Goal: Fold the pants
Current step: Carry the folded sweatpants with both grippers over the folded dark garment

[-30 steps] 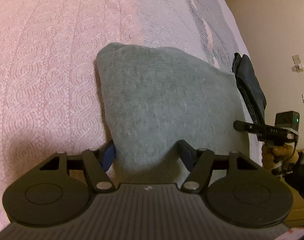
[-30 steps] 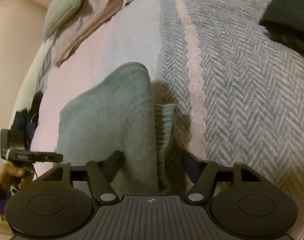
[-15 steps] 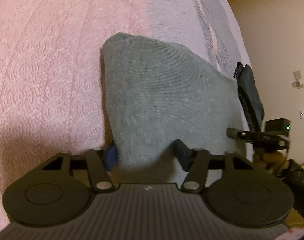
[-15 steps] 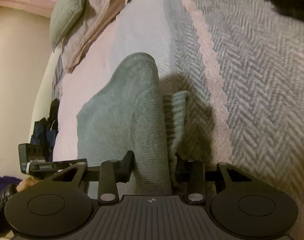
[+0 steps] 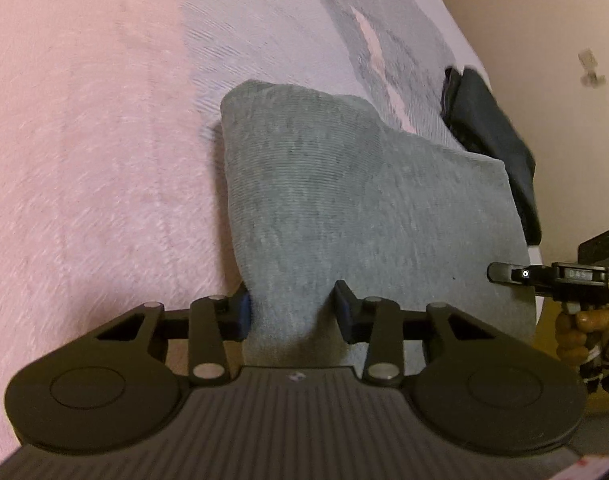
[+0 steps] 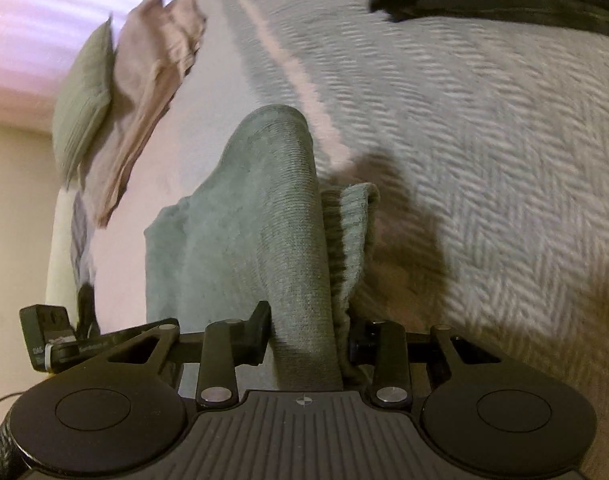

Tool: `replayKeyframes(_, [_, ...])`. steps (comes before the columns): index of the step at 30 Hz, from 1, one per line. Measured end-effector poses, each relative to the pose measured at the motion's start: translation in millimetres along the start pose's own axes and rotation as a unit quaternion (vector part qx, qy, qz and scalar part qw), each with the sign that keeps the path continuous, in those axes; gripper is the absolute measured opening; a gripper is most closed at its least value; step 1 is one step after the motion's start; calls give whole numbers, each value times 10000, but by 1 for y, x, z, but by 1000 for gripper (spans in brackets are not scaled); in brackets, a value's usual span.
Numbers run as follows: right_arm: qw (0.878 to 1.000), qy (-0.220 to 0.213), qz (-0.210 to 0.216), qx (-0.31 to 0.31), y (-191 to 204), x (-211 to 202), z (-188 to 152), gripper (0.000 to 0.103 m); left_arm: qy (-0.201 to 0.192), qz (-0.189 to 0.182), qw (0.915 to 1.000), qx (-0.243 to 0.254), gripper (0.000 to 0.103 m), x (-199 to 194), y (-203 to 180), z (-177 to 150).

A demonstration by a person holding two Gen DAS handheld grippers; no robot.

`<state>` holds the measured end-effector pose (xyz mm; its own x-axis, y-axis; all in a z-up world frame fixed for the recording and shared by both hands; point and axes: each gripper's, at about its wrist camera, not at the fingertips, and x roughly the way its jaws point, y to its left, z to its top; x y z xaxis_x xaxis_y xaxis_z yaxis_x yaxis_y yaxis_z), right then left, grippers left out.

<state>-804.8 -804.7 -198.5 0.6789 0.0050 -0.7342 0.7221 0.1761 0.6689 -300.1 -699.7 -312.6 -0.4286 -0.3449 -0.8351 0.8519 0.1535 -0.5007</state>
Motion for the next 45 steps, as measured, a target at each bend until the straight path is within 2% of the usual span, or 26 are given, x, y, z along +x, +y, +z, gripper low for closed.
replayKeyframes(5, [9997, -177, -143, 0, 6, 3, -6, 32, 204, 79, 9994, 270, 34, 5, -6, 8])
replayKeyframes(10, [9994, -250, -240, 57, 12, -1, -13, 32, 162, 43, 9993, 337, 34, 6, -5, 4])
replayKeyframes(14, [9990, -376, -164, 174, 25, -21, -18, 32, 104, 54, 9992, 372, 32, 0, -17, 7])
replayKeyframes(18, [9980, -583, -125, 221, 42, -47, -24, 32, 10, -38, 9987, 513, 32, -23, -30, 12])
replayKeyframes(25, [9921, -1152, -123, 477, 66, -94, -43, 32, -64, -142, 9939, 1089, 32, -57, -71, 31])
replayKeyframes(33, [9784, -1781, -302, 1006, 75, -143, -69, 32, 61, -398, 9822, 1835, 32, -70, -124, 53])
replayKeyframes(37, [9689, -2106, -380, 1242, 72, -171, -74, 32, 223, -651, 9755, 2089, 32, -68, -151, 65])
replayKeyframes(41, [9586, -2383, -390, 1508, 60, -200, -59, 32, 403, -823, 9658, 2426, 32, -54, -191, 85])
replayKeyframes(45, [9525, -2555, -407, 1607, 42, -233, -23, 32, 472, -903, 9561, 2746, 32, -39, -243, 113])
